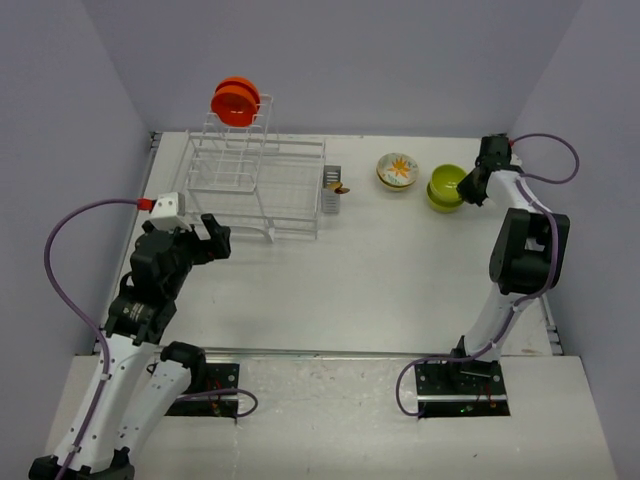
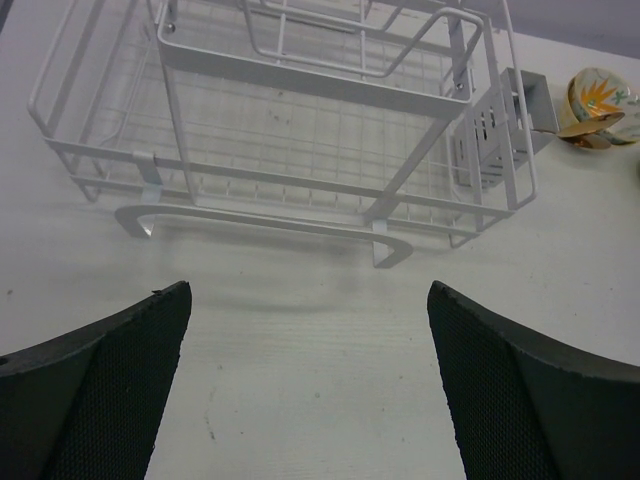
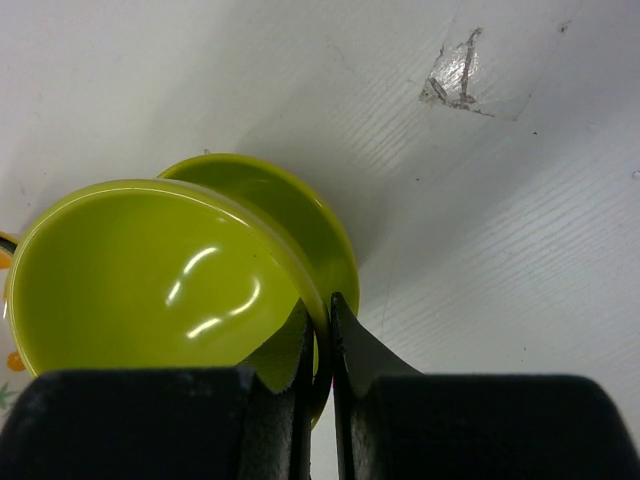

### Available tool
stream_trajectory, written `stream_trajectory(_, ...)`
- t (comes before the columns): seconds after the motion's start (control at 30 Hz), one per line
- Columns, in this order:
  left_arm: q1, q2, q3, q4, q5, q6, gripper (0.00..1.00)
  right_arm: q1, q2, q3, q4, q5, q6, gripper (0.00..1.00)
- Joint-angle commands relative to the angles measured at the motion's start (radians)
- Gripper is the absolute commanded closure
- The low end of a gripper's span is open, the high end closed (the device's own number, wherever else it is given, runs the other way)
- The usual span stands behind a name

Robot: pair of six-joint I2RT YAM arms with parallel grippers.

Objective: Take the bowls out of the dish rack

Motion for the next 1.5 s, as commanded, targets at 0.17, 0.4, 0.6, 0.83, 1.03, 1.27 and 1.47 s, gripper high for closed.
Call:
stream_trajectory(0.17,0.024,-0.009,-0.008,0.072,0.113,0.030,0.00,0.005,0.033,0.090,0.001,-0.037,-0.043,0.96)
stream_trajectory(0.4,0.024,-0.016,-0.011,0.078,0.130,0.030,0.00,0.005,0.050,0.099,-0.023,-0.033,-0.054,0.95)
stream_trajectory(0.6,0.024,-0.019,-0.016,0.078,0.140,0.028,0.00,0.005,0.064,0.113,-0.042,-0.016,-0.066,0.91)
stream_trajectory(0.83,0.024,-0.025,-0.017,0.078,0.144,0.030,0.00,0.005,0.049,0.101,-0.034,-0.077,-0.074,0.80)
stream_trajectory(1.03,0.024,-0.032,-0.019,0.080,0.145,0.030,0.00,0.005,-0.037,0.044,0.004,-0.126,-0.073,0.62)
stream_trajectory(1.27,0.024,-0.036,-0.017,0.081,0.119,0.014,0.00,0.005,-0.137,0.016,0.001,-0.091,-0.071,0.37)
stream_trajectory(1.47,0.024,-0.026,-0.013,0.094,0.082,-0.034,0.00,0.006,-0.198,-0.014,-0.019,-0.119,-0.047,0.36)
